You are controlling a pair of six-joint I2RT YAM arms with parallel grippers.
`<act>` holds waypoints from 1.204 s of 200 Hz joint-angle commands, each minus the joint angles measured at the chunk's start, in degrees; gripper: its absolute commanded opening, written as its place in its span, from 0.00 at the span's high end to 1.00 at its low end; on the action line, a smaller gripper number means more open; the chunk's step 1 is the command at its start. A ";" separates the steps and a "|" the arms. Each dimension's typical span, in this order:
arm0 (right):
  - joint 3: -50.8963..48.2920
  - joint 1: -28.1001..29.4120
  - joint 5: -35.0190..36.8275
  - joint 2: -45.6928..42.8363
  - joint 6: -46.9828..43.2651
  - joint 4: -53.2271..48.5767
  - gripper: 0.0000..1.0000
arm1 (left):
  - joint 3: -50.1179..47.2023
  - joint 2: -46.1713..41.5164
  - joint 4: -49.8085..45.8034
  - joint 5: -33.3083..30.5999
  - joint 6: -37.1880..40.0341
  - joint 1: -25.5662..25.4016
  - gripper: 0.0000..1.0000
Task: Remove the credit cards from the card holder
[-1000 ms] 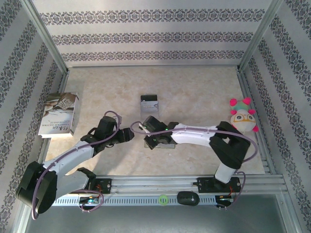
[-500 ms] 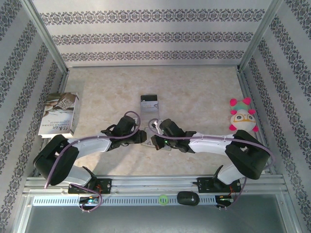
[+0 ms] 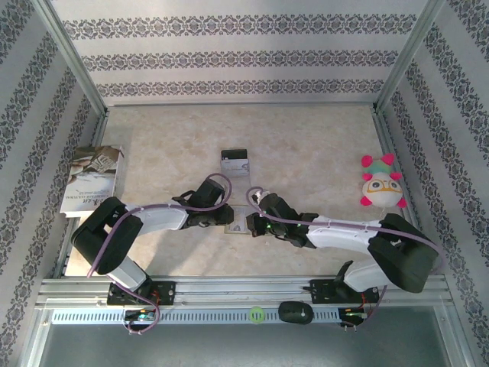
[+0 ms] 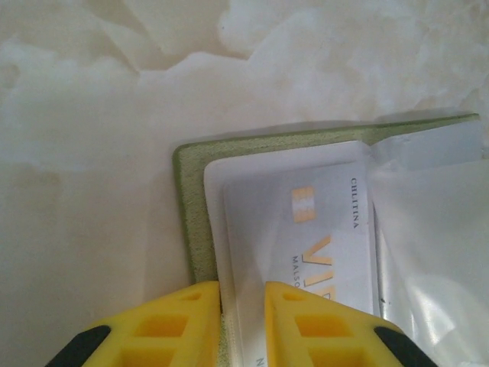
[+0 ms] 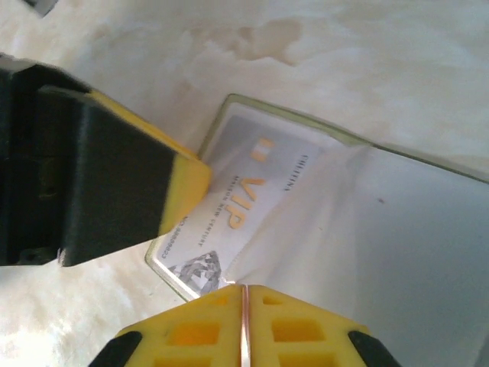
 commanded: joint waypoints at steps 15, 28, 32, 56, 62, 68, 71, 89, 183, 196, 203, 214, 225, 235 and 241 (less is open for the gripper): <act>-1.91 -0.62 10.84 -7.22 7.26 -12.84 0.67 | 0.92 2.50 -4.56 2.29 2.10 -1.16 0.78; -2.69 -1.25 11.01 -9.71 7.75 -13.88 0.64 | 1.25 1.92 -4.97 2.39 2.30 -1.18 0.78; -2.87 -1.48 10.73 -10.47 7.58 -13.80 0.64 | 1.41 1.74 -5.10 2.62 2.42 -1.27 0.77; -2.71 -3.23 9.46 -13.21 5.72 -14.74 0.64 | 2.33 0.33 -6.09 2.57 2.89 -1.85 0.72; -2.61 -3.74 8.93 -13.68 4.88 -14.60 0.64 | 2.79 0.03 -6.61 2.63 3.08 -2.14 0.70; -2.45 -4.26 8.69 -13.98 4.36 -14.99 0.64 | 3.29 -0.07 -6.94 2.55 3.29 -2.46 0.69; -2.34 -4.65 8.58 -14.10 4.23 -15.33 0.64 | 3.54 -0.19 -7.18 2.50 3.40 -2.71 0.68; -1.99 -6.22 7.72 -14.99 3.20 -15.96 0.64 | 5.34 0.14 -8.38 2.42 4.08 -4.28 0.66; -2.90 -8.88 8.81 -19.59 2.44 -19.02 0.66 | 19.97 8.83 -15.00 9.14 7.45 -9.55 0.68; -3.07 -9.35 9.06 -20.94 2.02 -19.79 0.66 | 22.56 10.63 -17.04 9.22 8.19 -9.99 0.69; -3.06 -9.61 9.31 -21.58 1.76 -20.38 0.66 | 23.32 10.82 -17.97 8.67 8.50 -9.99 0.69; -3.26 -9.93 9.66 -22.77 1.40 -21.23 0.66 | 23.67 10.24 -18.73 7.50 9.11 -9.99 0.68; -3.40 -10.09 10.28 -24.01 1.18 -22.14 0.66 | 23.70 9.93 -18.91 7.09 9.32 -9.99 0.67; -3.70 -10.31 10.30 -24.99 0.92 -22.00 0.66 | 24.04 10.51 -19.59 7.26 9.25 -9.99 0.67; -3.88 -10.40 9.92 -25.54 0.78 -21.88 0.65 | 24.21 11.02 -19.97 7.36 9.16 -9.99 0.68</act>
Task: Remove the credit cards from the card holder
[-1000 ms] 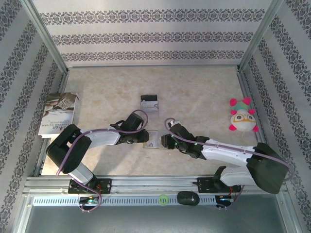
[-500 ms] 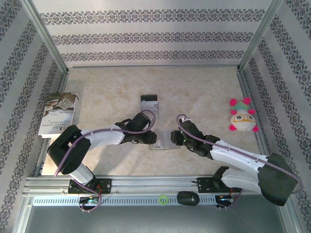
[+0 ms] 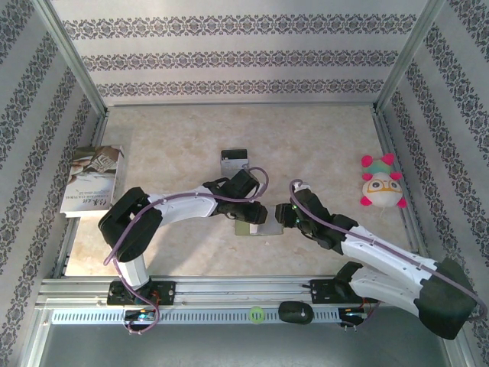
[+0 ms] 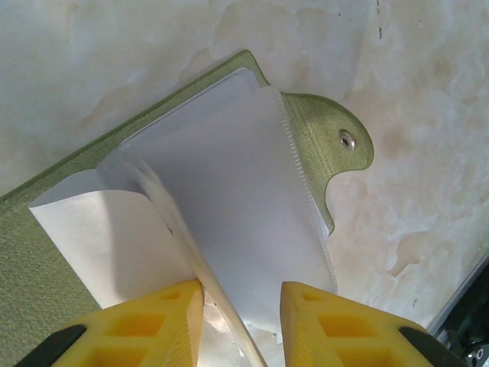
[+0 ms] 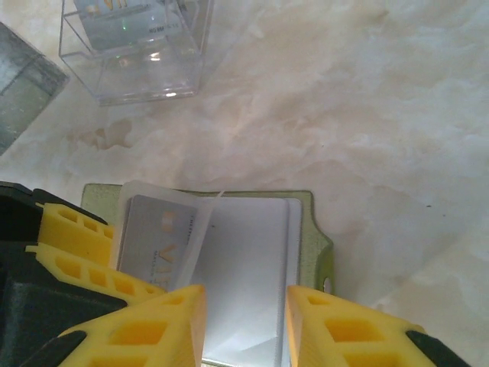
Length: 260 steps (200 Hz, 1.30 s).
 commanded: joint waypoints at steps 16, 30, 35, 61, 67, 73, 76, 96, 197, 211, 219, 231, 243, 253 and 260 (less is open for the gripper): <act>-1.49 -1.39 -1.80 -2.61 -3.09 0.38 0.65 | 0.50 0.97 -4.79 0.08 1.45 -0.70 0.68; -0.72 -1.63 -4.40 -1.45 -4.27 1.01 0.64 | -0.24 0.88 -4.10 0.58 1.18 -0.68 0.68; -0.31 -1.66 -4.51 -1.00 -4.43 0.94 0.64 | -0.53 0.81 -4.00 0.73 1.10 -0.68 0.67; 0.86 -1.88 -7.21 1.63 -5.32 2.41 0.62 | -2.49 -0.90 -3.06 0.25 0.37 -0.51 0.54; 1.27 -1.87 -7.85 2.26 -5.45 2.43 0.62 | -2.95 -1.41 -2.76 0.15 0.29 -0.35 0.50; 1.63 -1.86 -8.24 2.89 -5.62 2.58 0.62 | -3.59 -1.73 -2.38 0.25 0.31 -0.21 0.48; 1.76 -1.89 -8.56 3.16 -5.67 2.72 0.62 | -3.74 -1.83 -2.29 0.36 0.14 -0.04 0.48; 2.91 -1.90 -9.27 5.12 -6.02 2.93 0.61 | -5.37 -2.04 -1.76 0.76 -0.30 0.87 0.46; 12.05 1.63 -12.42 18.44 -10.63 -0.23 0.64 | -12.46 -6.53 2.87 1.57 -2.27 4.21 0.40; 13.62 2.89 -12.26 21.10 -11.81 -1.28 0.68 | -13.42 -8.36 2.76 1.22 -2.22 5.05 0.39; 14.21 3.14 -12.62 22.76 -12.05 -1.51 0.71 | -14.07 -9.24 2.65 1.08 -2.10 5.43 0.38; 14.27 3.31 -13.50 24.78 -11.78 -1.08 0.74 | -15.18 -10.03 2.77 0.88 -2.31 5.94 0.38; 13.96 3.73 -14.14 26.05 -11.40 -0.47 0.75 | -16.44 -10.45 3.48 0.98 -2.69 6.32 0.39; 13.58 4.25 -14.27 26.79 -11.07 -0.19 0.76 | -17.40 -10.86 3.82 0.93 -2.96 6.50 0.39; 13.28 4.55 -14.47 27.19 -10.81 -0.06 0.77 | -18.05 -11.06 4.07 0.96 -2.94 6.68 0.40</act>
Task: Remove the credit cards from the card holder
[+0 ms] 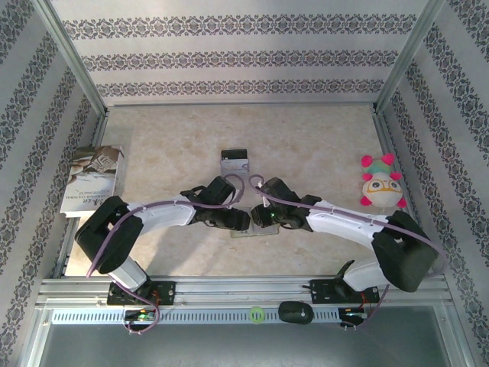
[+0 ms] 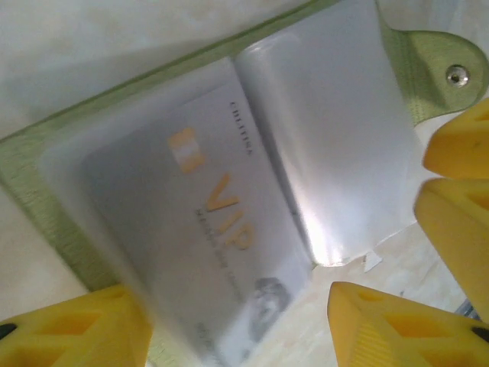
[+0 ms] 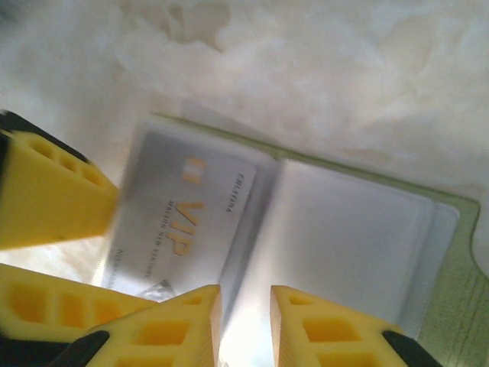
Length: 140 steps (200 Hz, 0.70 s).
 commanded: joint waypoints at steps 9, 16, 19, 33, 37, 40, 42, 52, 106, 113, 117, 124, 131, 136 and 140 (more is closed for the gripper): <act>-0.57 1.59 -1.36 2.09 0.05 -0.35 0.77 | -2.97 -1.23 0.49 -0.87 -1.05 1.03 0.40; -1.00 1.96 -1.21 2.56 0.39 -0.49 0.78 | -3.74 -1.40 0.76 -0.94 -1.13 1.28 0.41; -1.26 2.05 -1.13 2.75 0.64 -0.40 0.78 | -4.03 -1.51 0.82 -0.85 -1.20 1.45 0.41; -2.49 2.59 -0.33 3.50 1.70 -0.33 0.79 | -5.66 -1.97 1.46 -0.94 -1.43 2.19 0.42; -2.91 2.72 0.13 3.59 1.98 -0.23 0.79 | -6.12 -2.20 1.67 -0.95 -1.54 2.43 0.42; -3.15 2.87 0.41 3.63 2.29 -0.25 0.80 | -6.46 -2.26 1.81 -0.96 -1.65 2.67 0.42; -3.29 2.91 0.69 3.69 2.36 -0.30 0.80 | -6.68 -2.40 1.93 -0.91 -1.70 2.81 0.42; -4.03 3.03 1.94 3.99 3.09 -0.36 0.80 | -7.77 -3.02 2.54 -1.11 -2.03 3.55 0.43; -2.46 3.28 5.77 3.85 3.39 -2.21 0.81 | -9.17 -6.00 4.01 -1.69 -2.39 5.06 0.46; -2.20 3.47 6.32 2.53 3.06 -2.02 0.79 | -9.24 -6.36 3.81 -2.31 -2.28 5.22 0.47; -2.02 3.60 6.56 1.74 2.82 -1.91 0.77 | -9.23 -6.67 3.69 -2.68 -2.25 5.33 0.48; -1.73 3.59 6.55 0.44 2.53 -1.73 0.75 | -9.38 -6.95 3.61 -3.31 -1.94 5.44 0.49; -1.30 3.57 6.48 -0.59 2.22 -1.49 0.74 | -9.36 -7.06 3.36 -3.77 -1.65 5.56 0.50; -0.97 3.63 6.43 -1.22 2.05 -1.37 0.73 | -9.34 -6.97 3.27 -4.18 -1.57 5.68 0.51; -0.78 3.59 6.29 -1.53 1.91 -1.24 0.73 | -9.37 -6.79 3.28 -4.39 -1.40 5.76 0.51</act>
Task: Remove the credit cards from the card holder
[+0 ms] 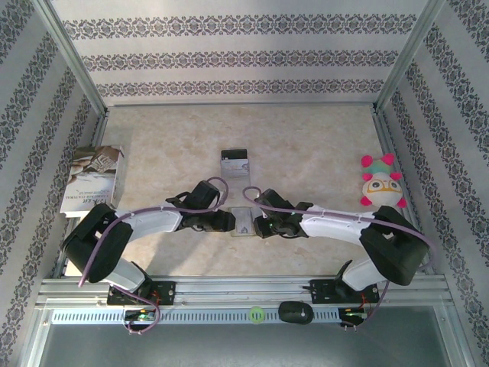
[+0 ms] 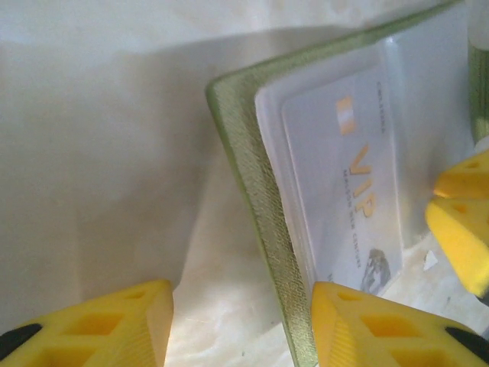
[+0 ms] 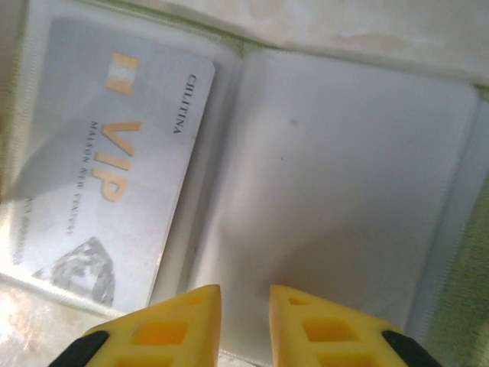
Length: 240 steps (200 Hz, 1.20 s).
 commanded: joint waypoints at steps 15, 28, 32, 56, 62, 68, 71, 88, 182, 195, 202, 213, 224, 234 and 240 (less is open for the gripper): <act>3.22 -0.32 0.99 -4.33 -1.06 -0.15 0.73 | -0.43 -0.47 -0.94 -2.75 0.34 1.48 0.52; 4.14 -1.27 -1.95 -3.44 -0.91 0.61 0.73 | -0.48 -0.75 0.42 -1.59 0.05 1.57 0.51; 4.40 -1.50 -3.00 -2.98 -0.80 0.82 0.73 | -0.49 -0.90 0.79 -1.30 -0.08 1.63 0.50; 5.44 -2.45 -7.51 -0.15 0.52 3.26 0.75 | -0.35 -2.64 3.01 0.21 -0.66 1.57 0.46; 5.57 -2.61 -8.55 0.50 0.97 4.02 0.75 | -0.23 -2.93 3.24 0.41 -0.68 1.55 0.46; 5.74 -2.83 -9.25 1.24 1.43 4.55 0.75 | -0.05 -3.11 3.13 0.37 -0.52 1.51 0.46; 5.83 -2.85 -9.41 1.60 1.59 4.71 0.75 | 0.12 -3.13 3.09 0.45 -0.44 1.48 0.46; 6.06 -3.54 -10.81 3.60 2.35 5.65 0.75 | 1.07 -1.91 1.53 -0.90 0.20 1.44 0.53; 4.32 -6.52 -12.37 7.65 6.39 8.67 0.79 | 0.94 5.95 1.10 -3.78 0.88 1.52 0.61; 4.06 -6.68 -12.38 7.38 6.57 8.90 0.79 | 1.09 6.56 1.05 -3.72 1.01 1.56 0.61; 3.89 -6.80 -12.26 7.16 6.70 8.93 0.79 | 1.16 6.93 0.98 -3.72 1.17 1.53 0.61; 3.69 -6.80 -12.07 6.65 6.60 9.02 0.79 | 1.42 7.45 0.95 -3.48 1.35 1.55 0.61; 3.60 -6.80 -12.13 6.33 6.44 8.92 0.79 | 1.61 7.83 0.89 -3.53 1.36 1.54 0.59; 3.39 -6.75 -12.22 5.92 6.40 9.04 0.79 | 1.64 7.47 0.64 -3.58 1.27 1.54 0.59; 3.21 -6.72 -12.31 5.61 6.31 9.21 0.79 | 1.35 6.67 0.75 -3.98 1.17 1.57 0.59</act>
